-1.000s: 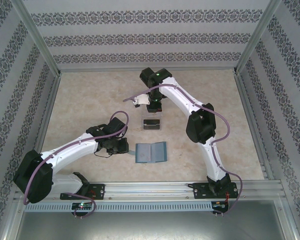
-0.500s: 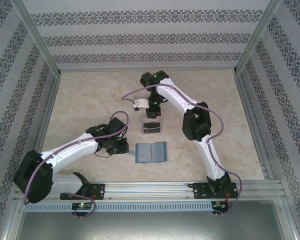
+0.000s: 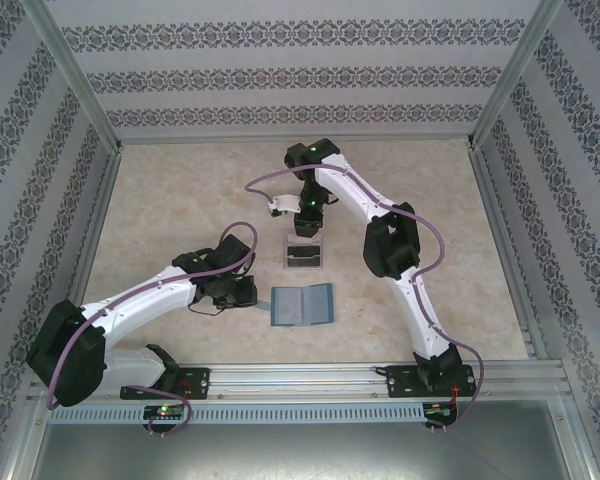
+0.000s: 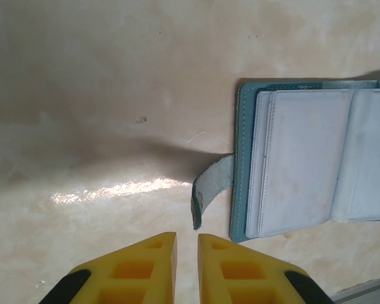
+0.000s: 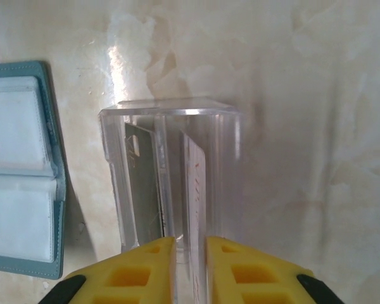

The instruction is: Take the credit cards out of the card holder

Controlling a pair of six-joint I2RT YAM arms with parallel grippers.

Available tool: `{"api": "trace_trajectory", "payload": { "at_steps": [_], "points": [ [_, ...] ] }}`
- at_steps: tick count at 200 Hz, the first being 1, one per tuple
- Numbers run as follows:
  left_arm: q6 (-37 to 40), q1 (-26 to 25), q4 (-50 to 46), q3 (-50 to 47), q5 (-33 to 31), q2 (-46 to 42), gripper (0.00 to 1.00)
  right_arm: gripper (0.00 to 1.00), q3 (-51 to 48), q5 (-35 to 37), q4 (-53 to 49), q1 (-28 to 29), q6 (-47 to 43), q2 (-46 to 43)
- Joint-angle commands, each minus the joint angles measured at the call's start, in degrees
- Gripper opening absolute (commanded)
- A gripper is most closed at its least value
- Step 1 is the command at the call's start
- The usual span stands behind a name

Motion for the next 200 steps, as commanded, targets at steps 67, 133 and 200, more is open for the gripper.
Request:
{"api": "trace_trajectory", "payload": {
  "at_steps": [67, 133, 200],
  "points": [
    [0.3, 0.8, 0.7, 2.0, 1.7, 0.4, 0.19, 0.24, -12.6, 3.3, 16.0, -0.5, 14.9, -17.8],
    [1.2, 0.8, 5.0, 3.8, 3.9, 3.5, 0.19, 0.23, -44.7, 9.0, 39.4, 3.4, 43.8, -37.9],
    [2.2, 0.8, 7.4, 5.8, 8.6, 10.6, 0.19, 0.16, -68.7, 7.6, 53.3, 10.0, 75.0, -53.1]
  ]
}}
